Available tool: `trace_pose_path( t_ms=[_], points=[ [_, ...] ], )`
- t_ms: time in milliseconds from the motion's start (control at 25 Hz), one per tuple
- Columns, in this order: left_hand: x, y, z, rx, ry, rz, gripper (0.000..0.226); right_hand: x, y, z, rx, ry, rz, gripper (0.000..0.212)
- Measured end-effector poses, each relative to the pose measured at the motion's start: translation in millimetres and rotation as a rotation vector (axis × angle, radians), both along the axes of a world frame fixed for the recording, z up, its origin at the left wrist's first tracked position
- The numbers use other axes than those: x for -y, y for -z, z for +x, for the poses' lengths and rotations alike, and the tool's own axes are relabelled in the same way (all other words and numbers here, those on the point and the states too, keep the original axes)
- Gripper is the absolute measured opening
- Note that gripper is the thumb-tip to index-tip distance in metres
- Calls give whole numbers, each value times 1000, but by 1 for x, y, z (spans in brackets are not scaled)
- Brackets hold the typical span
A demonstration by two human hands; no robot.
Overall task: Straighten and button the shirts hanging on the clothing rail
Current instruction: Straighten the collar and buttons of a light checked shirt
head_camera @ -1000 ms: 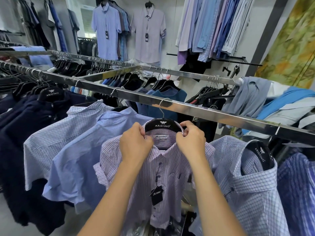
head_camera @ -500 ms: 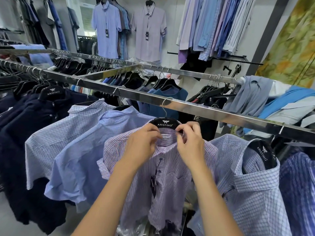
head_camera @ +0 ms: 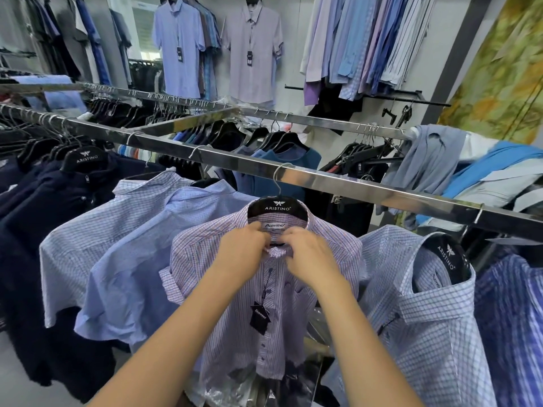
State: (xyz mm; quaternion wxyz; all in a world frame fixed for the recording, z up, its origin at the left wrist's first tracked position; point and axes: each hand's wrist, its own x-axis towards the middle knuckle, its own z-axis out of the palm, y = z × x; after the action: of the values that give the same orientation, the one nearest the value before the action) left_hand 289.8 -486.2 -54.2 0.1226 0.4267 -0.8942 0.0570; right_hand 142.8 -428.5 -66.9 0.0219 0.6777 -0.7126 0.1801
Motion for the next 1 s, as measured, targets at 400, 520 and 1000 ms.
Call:
trace_pose_path(
  t_ms=[400, 520, 1000],
  points=[
    [17, 12, 21, -206, 295, 184, 31, 5, -7, -15, 127, -65, 51, 13],
    [18, 9, 22, -253, 343, 242, 26, 4, -5, -14, 124, -68, 50, 13],
    [2, -2, 34, -526, 273, 336, 56, -3, -9, -10, 196, -80, 54, 40]
  ],
)
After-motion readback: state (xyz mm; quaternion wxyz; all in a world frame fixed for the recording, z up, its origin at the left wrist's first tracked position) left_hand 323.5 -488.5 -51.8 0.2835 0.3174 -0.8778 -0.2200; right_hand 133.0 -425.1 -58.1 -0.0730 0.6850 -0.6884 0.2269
